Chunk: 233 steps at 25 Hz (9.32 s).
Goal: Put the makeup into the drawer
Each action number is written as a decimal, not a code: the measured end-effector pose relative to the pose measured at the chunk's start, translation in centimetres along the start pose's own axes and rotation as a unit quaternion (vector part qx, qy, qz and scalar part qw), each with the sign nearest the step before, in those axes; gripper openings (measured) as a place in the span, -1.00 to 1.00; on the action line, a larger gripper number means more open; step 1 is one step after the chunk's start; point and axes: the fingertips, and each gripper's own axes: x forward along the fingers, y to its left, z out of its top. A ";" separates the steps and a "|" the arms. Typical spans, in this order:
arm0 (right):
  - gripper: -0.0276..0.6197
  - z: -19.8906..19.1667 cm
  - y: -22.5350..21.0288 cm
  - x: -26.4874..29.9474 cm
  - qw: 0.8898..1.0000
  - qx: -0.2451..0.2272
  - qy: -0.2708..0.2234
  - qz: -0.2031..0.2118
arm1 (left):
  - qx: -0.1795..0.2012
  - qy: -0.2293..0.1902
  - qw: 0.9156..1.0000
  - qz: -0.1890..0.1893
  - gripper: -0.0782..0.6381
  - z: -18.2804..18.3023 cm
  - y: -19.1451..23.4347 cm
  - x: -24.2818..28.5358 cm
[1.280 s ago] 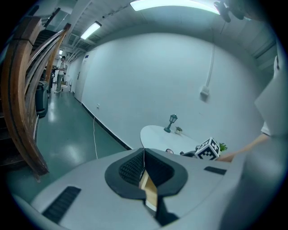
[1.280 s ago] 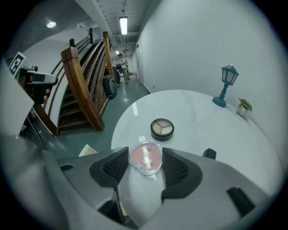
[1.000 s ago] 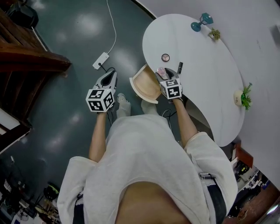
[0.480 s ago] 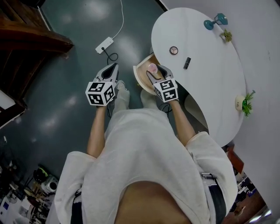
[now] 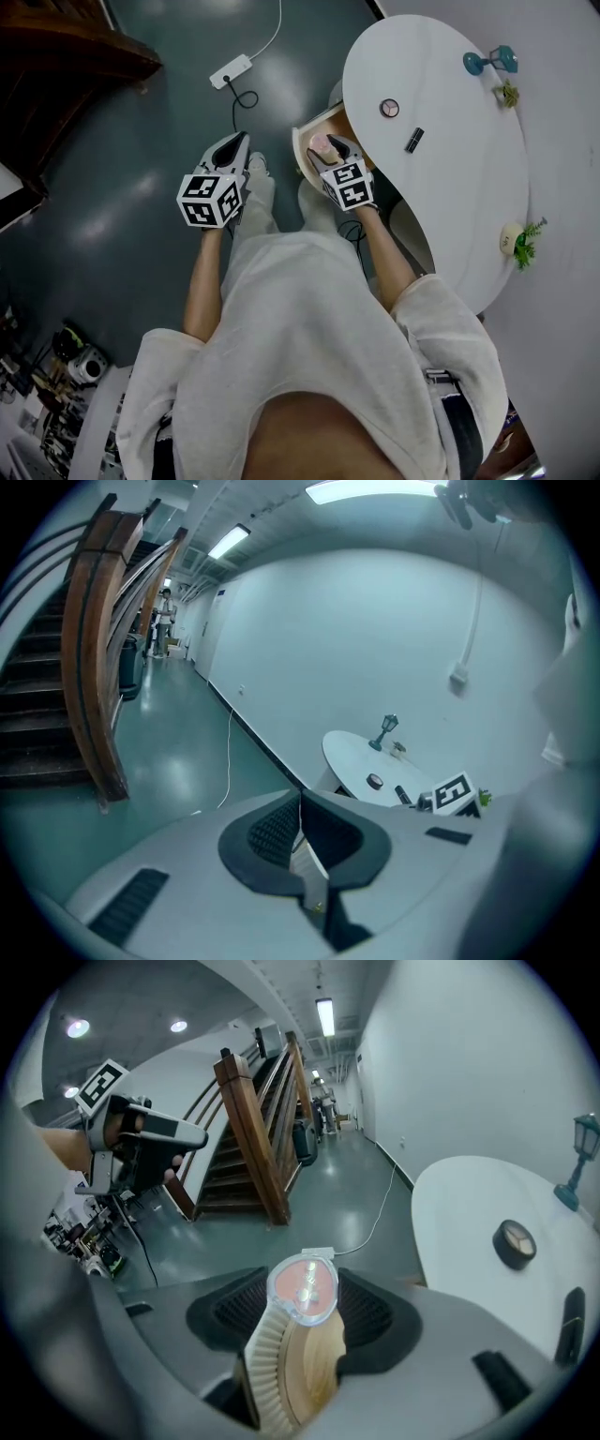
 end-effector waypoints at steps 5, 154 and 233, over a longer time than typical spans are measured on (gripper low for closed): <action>-0.20 -3.9 -1.5 4.3 0.997 0.020 0.068 0.008 | -0.014 0.009 1.000 0.005 -0.75 -0.8 1.1 0.8; -0.61 -15.7 -5.8 15.3 0.975 0.089 0.199 -0.038 | -0.040 0.055 0.998 0.007 -0.75 -5.1 3.5 3.5; -0.27 1.0 -20.2 -5.2 0.970 0.124 -0.041 -0.203 | 0.047 -0.003 0.997 -0.064 -0.75 4.8 -6.6 7.1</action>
